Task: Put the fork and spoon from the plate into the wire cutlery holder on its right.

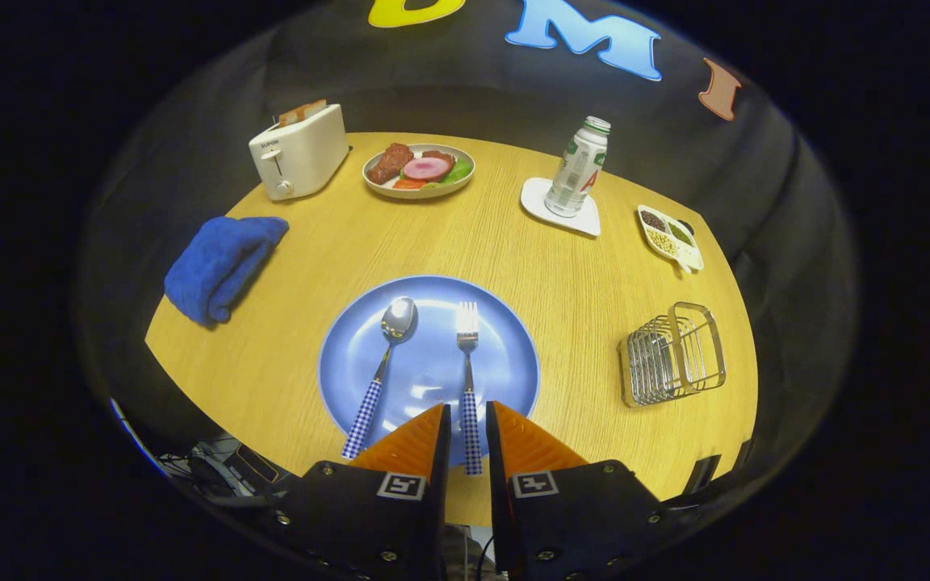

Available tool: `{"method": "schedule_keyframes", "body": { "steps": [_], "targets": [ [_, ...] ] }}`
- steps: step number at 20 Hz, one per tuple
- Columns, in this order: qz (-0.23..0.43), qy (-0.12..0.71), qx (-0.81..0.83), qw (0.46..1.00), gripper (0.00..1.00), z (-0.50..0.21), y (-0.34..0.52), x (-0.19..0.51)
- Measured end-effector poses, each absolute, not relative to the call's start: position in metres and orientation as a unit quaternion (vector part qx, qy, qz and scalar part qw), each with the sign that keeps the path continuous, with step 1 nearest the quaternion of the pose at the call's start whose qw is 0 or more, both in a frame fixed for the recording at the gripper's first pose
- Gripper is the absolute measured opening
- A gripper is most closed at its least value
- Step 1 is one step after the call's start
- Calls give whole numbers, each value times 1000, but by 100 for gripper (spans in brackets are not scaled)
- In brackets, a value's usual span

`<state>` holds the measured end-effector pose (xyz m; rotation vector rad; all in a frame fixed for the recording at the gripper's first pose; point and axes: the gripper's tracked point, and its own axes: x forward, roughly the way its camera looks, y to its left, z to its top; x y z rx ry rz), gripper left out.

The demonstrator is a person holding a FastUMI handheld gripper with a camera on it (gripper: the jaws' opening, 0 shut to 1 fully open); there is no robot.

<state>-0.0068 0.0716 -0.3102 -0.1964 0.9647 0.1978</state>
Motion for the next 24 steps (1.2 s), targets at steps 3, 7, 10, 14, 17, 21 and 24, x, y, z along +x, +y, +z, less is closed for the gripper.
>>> {"method": "schedule_keyframes", "body": {
  "steps": [3, 7, 10, 14, 17, 21, 24],
  "targets": [
    [93, 490, -95, 861, 25, -328, 71, -8],
    [88, 510, -106, 849, 25, -347, 71, -4],
    [86, 526, -115, 838, 25, -357, 71, -3],
    [84, 544, -127, 825, 25, -368, 69, -5],
    [85, 561, -125, 814, 25, -376, 69, -6],
    [95, 580, -127, 799, 9, -373, 67, -4],
    [111, 565, -133, 807, 9, -354, 62, 3]
  ]
}}
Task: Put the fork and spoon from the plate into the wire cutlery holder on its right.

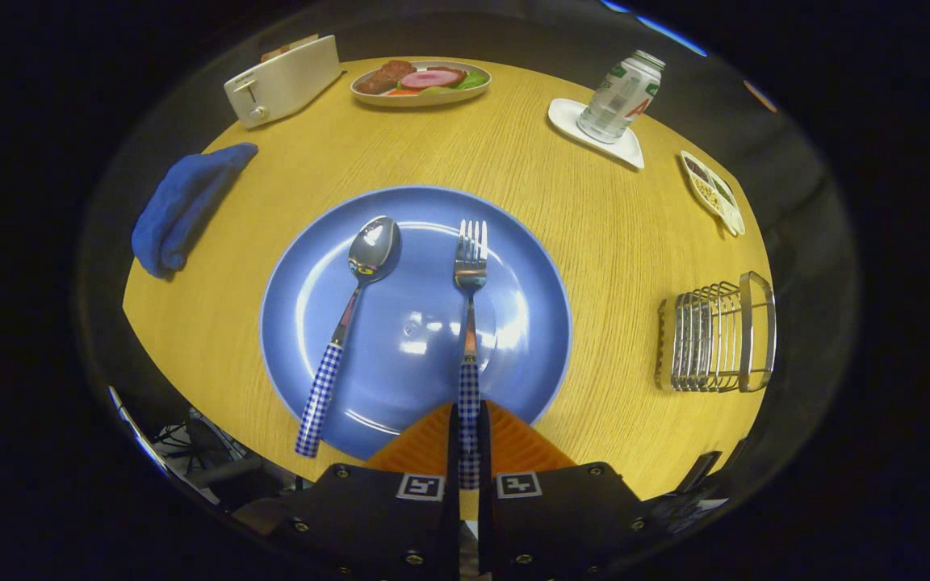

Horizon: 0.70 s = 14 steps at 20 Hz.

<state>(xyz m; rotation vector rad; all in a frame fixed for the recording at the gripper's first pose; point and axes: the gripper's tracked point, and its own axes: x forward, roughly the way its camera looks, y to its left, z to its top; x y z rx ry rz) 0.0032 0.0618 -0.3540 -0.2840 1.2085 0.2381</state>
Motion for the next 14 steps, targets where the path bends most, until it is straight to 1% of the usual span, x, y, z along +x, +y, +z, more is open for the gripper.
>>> {"method": "schedule_keyframes", "body": {
  "steps": [4, 7, 14],
  "targets": [
    [137, 540, -152, 817, 9, -333, 55, 10],
    [137, 523, -178, 822, 9, -321, 43, 12],
    [170, 539, -165, 808, 9, -295, 21, 5]
  ]
}}
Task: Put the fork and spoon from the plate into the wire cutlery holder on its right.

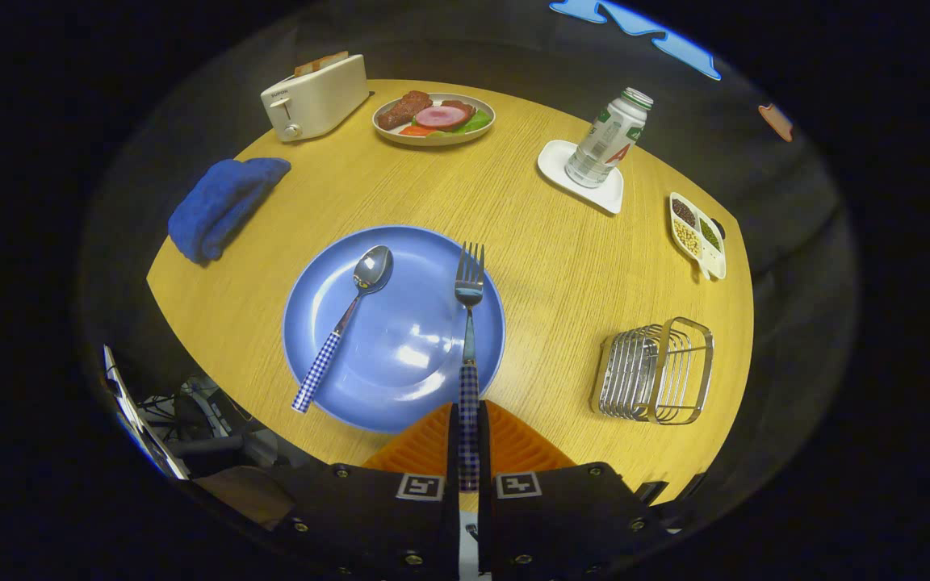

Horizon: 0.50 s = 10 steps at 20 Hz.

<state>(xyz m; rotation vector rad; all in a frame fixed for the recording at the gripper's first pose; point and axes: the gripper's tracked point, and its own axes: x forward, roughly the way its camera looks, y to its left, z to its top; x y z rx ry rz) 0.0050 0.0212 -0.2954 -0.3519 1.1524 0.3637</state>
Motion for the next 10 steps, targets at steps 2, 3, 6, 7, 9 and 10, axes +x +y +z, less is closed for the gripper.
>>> {"method": "schedule_keyframes", "body": {
  "steps": [2, 3, 6, 7, 9, 10],
  "targets": [
    [180, 537, -192, 802, 9, -281, 4, 5],
    [182, 535, -207, 798, 9, -275, -6, 5],
    [185, 537, -242, 787, 9, -254, -35, 1],
    [185, 536, -254, 783, 9, -248, -44, 2],
    [183, 534, -289, 773, 10, -237, -66, 2],
    [180, 534, -305, 768, 9, -232, -78, 2]
  ]
}}
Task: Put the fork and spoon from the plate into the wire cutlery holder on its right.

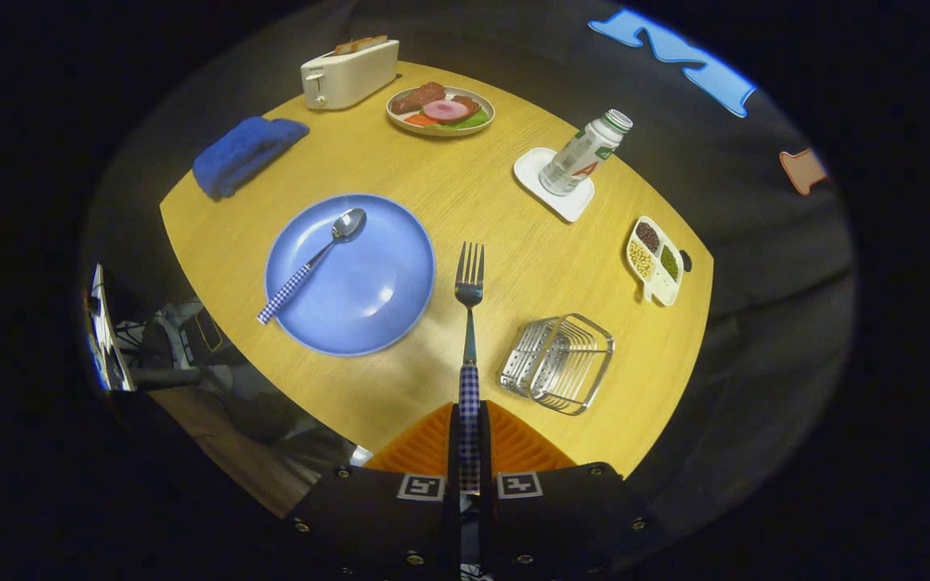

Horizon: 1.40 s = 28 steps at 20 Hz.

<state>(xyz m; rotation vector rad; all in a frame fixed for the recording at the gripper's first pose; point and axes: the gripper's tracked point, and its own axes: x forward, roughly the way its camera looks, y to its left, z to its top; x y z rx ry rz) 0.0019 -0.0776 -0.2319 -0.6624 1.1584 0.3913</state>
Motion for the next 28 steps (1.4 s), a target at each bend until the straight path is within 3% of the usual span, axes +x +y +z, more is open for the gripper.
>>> {"method": "schedule_keyframes", "body": {
  "steps": [14, 28],
  "targets": [
    [141, 613, -394, 671, 9, -205, -190, 0],
    [144, 689, -379, 601, 9, -245, -187, 30]
  ]
}}
